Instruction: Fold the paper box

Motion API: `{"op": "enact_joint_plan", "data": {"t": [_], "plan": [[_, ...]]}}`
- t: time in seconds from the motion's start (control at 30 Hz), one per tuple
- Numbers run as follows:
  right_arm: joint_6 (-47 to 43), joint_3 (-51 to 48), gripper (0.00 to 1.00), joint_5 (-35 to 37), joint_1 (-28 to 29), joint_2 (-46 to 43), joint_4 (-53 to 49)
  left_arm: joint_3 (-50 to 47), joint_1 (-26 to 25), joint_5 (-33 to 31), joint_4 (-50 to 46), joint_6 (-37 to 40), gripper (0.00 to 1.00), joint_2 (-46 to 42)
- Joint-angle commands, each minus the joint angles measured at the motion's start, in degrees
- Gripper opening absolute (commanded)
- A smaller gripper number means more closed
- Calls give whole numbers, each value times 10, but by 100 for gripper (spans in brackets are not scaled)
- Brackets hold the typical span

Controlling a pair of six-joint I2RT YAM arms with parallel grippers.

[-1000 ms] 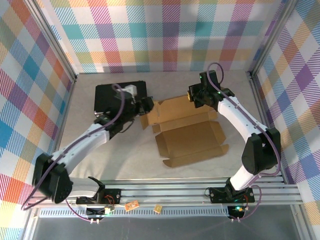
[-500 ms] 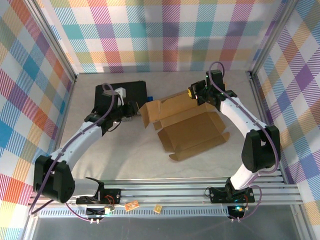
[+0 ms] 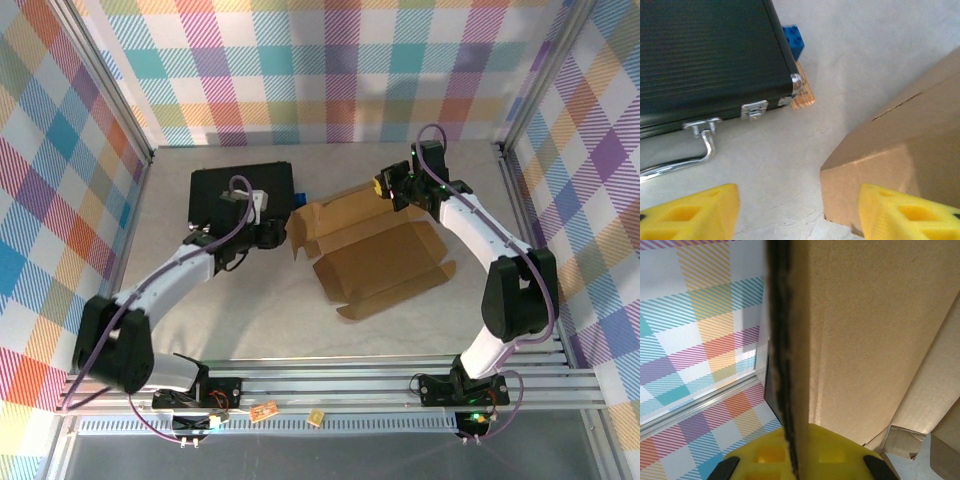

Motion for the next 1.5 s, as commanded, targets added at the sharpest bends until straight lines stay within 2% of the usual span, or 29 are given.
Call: {"op": "enact_joint_plan", "data": {"t": [0.0,0.1,0.2,0.3,0.37,0.53,0.67,0.9,1.07,1.2,1.47], "plan": [[0,13,0,-4,-4,12,0,-30,-1,-62,7,-13,68,-105],[7,18,0,-5,-4,19,-2,-41,-2,-28,-8,-22,71,-142],[9,21,0,-11,-4,26,2,-43,-3,26,-7,-12,71,-128],[7,22,0,-13,-5,30,3,-26,-3,-12,-28,-2,69,-97],[5,21,0,-16,-5,31,4,-21,3,-32,-18,3,62,-85],[-11,7,0,-23,-4,31,15,10,24,-3,-34,0,51,-19],[-23,-9,0,-39,-5,32,33,17,25,-2,-47,6,46,19],[-39,-31,0,-60,-10,31,52,-4,24,50,9,20,46,54],[-41,-32,0,-71,-12,36,59,-5,8,88,48,59,48,84],[-41,-28,0,-74,-14,40,61,-5,-15,97,53,87,48,90],[-38,-30,0,-77,-15,43,74,-21,-44,90,71,90,50,63]]}}
